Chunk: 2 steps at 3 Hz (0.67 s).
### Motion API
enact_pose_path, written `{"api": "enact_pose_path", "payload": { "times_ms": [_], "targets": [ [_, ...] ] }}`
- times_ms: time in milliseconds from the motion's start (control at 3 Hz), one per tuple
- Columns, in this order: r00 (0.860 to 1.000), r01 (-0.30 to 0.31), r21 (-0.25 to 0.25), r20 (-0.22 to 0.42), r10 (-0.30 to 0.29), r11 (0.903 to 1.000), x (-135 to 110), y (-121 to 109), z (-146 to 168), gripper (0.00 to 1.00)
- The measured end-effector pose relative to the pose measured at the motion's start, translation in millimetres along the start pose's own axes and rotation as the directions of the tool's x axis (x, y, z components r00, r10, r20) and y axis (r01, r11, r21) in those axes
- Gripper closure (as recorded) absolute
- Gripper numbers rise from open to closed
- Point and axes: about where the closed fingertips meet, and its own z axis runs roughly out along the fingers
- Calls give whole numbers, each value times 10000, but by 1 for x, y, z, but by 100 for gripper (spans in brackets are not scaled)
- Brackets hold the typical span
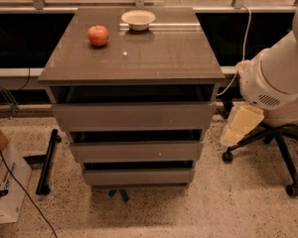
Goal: Open bottom drawer
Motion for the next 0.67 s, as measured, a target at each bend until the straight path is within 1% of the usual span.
{"api": "enact_pose_path", "payload": {
  "times_ms": [333,667],
  "targets": [
    [10000,-70,3,5,70,10000,0,1,4,0],
    [9977,-676,23,49,676,9977,2,7,35,0]
  ]
}}
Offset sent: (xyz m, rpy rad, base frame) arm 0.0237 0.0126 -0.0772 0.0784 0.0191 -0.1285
